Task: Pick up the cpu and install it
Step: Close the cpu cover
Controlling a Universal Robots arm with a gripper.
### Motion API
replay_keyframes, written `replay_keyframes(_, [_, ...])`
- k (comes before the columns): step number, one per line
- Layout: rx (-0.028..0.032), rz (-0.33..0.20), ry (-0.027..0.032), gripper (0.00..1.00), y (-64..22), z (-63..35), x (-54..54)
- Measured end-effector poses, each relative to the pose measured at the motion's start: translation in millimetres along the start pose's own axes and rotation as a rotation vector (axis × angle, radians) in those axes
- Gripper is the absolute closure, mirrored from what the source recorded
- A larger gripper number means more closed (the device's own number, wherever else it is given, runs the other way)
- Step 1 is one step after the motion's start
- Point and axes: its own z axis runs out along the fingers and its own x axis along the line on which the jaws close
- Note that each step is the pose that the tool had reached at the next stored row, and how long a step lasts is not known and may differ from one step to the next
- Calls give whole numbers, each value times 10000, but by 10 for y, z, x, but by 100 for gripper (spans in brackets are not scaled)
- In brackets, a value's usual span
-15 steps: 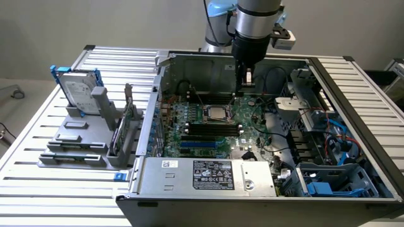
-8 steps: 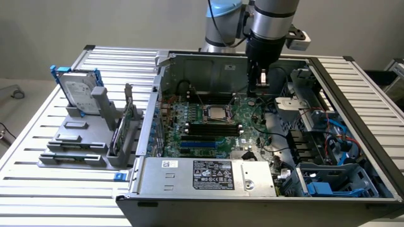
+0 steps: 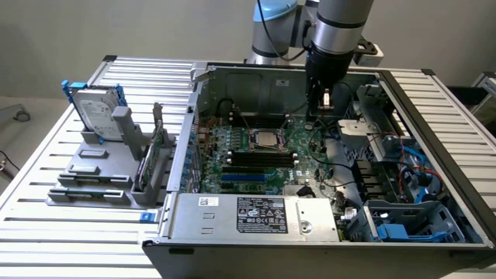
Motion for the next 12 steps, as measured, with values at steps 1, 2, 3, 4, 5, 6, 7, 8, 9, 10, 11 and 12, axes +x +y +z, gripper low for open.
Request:
replay_keyframes(1, [1, 1, -1, 89, 0, 18, 5])
replay_keyframes(2, [1, 0, -2, 89, 0, 35, 10])
replay_keyframes(3, [1, -1, -1, 89, -1, 53, 14])
replay_keyframes(4, [1, -1, -2, 89, -1, 72, 19])
replay_keyframes(5, [1, -2, -1, 89, -2, 92, 24])
replay_keyframes(6, [2, -2, -3, 89, -2, 109, 30])
replay_keyframes(7, [1, -3, -1, 89, -3, 128, 38])
replay_keyframes(8, [2, -5, -2, 89, -4, 144, 47])
replay_keyframes(9, [2, -7, -2, 89, -5, 158, 54])
replay_keyframes(10, [3, -9, -2, 89, -8, 172, 60])
replay_keyframes(11, [6, -12, -1, 89, -11, 183, 65])
replay_keyframes(12, [12, -17, 0, 89, -16, 191, 69])
